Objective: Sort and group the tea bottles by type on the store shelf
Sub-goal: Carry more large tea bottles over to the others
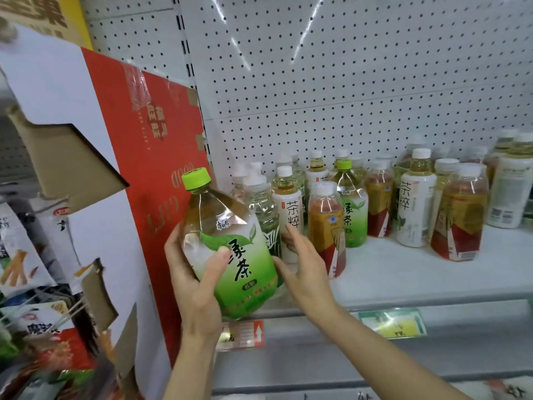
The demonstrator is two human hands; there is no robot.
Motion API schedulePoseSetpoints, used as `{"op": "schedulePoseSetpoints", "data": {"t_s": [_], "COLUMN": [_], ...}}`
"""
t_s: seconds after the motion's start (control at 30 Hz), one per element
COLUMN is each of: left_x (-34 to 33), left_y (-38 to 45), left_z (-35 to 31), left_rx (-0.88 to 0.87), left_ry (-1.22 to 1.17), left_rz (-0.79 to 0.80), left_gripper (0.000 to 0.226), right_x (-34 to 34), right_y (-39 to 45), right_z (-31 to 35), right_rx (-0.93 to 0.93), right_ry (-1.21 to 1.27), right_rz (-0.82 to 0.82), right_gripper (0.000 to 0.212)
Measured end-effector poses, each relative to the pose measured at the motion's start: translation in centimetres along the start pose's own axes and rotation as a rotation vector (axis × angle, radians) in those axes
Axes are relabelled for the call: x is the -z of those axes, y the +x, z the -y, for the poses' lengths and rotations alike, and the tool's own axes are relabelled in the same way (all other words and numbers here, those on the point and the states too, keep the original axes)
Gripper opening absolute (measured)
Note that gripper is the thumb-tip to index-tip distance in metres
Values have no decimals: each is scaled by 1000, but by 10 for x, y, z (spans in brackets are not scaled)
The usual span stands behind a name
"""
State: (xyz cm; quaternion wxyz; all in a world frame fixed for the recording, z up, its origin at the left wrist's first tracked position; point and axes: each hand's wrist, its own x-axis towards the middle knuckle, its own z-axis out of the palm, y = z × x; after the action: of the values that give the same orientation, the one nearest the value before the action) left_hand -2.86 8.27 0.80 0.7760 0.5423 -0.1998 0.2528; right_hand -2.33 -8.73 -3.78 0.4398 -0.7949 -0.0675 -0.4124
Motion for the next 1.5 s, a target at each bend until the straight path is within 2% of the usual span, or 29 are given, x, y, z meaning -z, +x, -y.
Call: {"op": "schedulePoseSetpoints", "data": {"t_s": [0.13,0.2,0.3,0.4,0.47,0.57,0.7,0.77,0.9,1.0,1.2,1.33,1.43,1.5], "left_x": [-2,-7,-14,-18,-22,-29,-36,-37,-38,-46,-58,-61,-70,-76], "left_y": [-3,-8,-16,-22,-25,-29,-36,-41,-49,-55,-69,-73,-74,-73], "left_z": [8,10,14,18,22,27,32,36,45,45,38,33,29,27], "left_rx": [108,150,197,226,246,268,283,291,311,301,282,322,333,349], "left_ry": [-58,-90,-109,-106,-107,-113,-116,-119,-147,-154,-142,-150,-139,-149], "left_rz": [59,91,133,155,155,120,89,71,27,-10,-1,0,44,91], "left_gripper": [67,62,67,66,64,62,66,64,53,55,62,69,51,49], "right_x": [40,58,83,104,114,117,111,107,105,109,117,134,154,169], "right_y": [-3,0,4,12,21,43,71,80,94,106,94,74,57,45], "right_z": [-1,-4,-14,-34,-50,-72,-97,-104,-116,-122,-111,-102,-89,-80], "right_rx": [285,344,397,339,129,-234,-447,-500,-556,-601,-530,-431,-374,-358], "right_ry": [-251,-369,-524,-644,-666,-579,-327,-289,-292,-264,0,77,119,158], "right_rz": [-195,-254,-313,-309,-236,-136,-93,-117,-124,-110,-121,-156,-175,-160], "right_gripper": [48,41,37,37,48,74,99,104,108,112,87,84,77,72]}}
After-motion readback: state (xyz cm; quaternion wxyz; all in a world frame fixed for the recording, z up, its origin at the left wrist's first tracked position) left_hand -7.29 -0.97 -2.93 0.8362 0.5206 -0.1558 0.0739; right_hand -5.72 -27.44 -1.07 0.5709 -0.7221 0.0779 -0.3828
